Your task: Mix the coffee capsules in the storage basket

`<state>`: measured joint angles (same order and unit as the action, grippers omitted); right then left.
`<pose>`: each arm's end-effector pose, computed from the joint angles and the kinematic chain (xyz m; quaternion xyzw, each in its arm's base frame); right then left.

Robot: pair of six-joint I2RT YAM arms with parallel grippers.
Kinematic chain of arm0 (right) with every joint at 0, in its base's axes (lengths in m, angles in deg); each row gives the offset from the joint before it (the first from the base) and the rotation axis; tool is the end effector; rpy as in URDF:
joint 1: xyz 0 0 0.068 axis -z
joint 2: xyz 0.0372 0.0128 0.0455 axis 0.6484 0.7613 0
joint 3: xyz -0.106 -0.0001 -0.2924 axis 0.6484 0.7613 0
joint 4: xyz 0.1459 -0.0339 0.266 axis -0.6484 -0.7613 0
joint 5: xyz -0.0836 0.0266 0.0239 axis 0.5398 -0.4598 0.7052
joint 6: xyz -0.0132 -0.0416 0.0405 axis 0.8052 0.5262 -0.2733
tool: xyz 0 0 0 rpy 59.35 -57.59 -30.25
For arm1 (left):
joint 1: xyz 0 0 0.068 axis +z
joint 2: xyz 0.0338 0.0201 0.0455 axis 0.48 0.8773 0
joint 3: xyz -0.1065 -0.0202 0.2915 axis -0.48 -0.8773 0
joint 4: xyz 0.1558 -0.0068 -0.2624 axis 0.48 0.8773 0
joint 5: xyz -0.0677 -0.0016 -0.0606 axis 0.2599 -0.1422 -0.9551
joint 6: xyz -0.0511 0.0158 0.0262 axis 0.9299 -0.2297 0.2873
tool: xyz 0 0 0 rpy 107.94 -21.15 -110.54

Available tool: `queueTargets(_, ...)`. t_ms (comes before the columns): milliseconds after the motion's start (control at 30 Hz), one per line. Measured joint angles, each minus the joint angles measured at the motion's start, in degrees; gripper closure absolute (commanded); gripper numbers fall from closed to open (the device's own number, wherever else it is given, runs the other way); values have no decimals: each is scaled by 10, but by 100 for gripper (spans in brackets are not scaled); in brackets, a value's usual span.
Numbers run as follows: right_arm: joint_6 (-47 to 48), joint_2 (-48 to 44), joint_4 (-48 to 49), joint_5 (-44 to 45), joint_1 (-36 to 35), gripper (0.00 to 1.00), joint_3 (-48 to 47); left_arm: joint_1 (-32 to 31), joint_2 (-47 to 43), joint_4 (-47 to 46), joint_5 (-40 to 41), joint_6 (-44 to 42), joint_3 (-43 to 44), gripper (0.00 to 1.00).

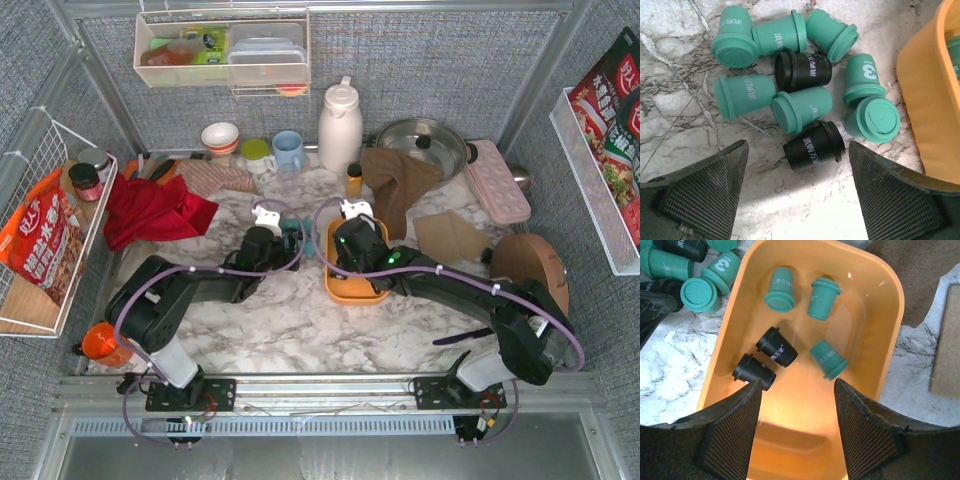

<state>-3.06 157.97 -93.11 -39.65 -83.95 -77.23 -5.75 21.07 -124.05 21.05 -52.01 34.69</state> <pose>0.2725 0.2307 0.2554 -0.0987 0.8769 0.0252 0.4697 0.2921 -0.1940 0.1438 0.0724 0.8398 -0.2008 0.4991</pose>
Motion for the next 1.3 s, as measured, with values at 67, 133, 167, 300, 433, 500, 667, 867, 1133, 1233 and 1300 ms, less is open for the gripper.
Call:
queueTargets(67,-1,0,1,-2,0,36,0,-1,16,1,0,2,9,13)
queueTargets(133,-2,0,0,-7,0,36,0,-3,30,2,2,4,20,14)
queueTargets(167,-2,0,1,-8,0,36,0,-5,35,2,3,4,24,15)
queueTargets(300,-2,-7,0,-10,0,36,7,-11,47,2,7,3,30,26)
queueTargets(433,-2,-14,1,-11,1,36,14,-15,54,6,11,-3,37,32)
queueTargets(500,-1,-17,0,-11,1,36,16,-18,55,12,16,-3,43,37)
queueTargets(667,-1,-19,1,-11,4,36,17,-21,57,32,25,-7,55,41)
queueTargets(867,-1,-19,1,-12,4,36,17,-22,54,45,35,-7,59,41)
queueTargets(1133,-1,-26,-5,-23,4,36,14,-22,15,61,33,-16,45,41)
queueTargets(1233,-1,-40,-6,-28,4,36,7,-22,-12,49,10,-24,26,41)
queueTargets(1300,-1,-49,-6,-34,4,36,2,-23,-30,31,-10,-33,7,41)
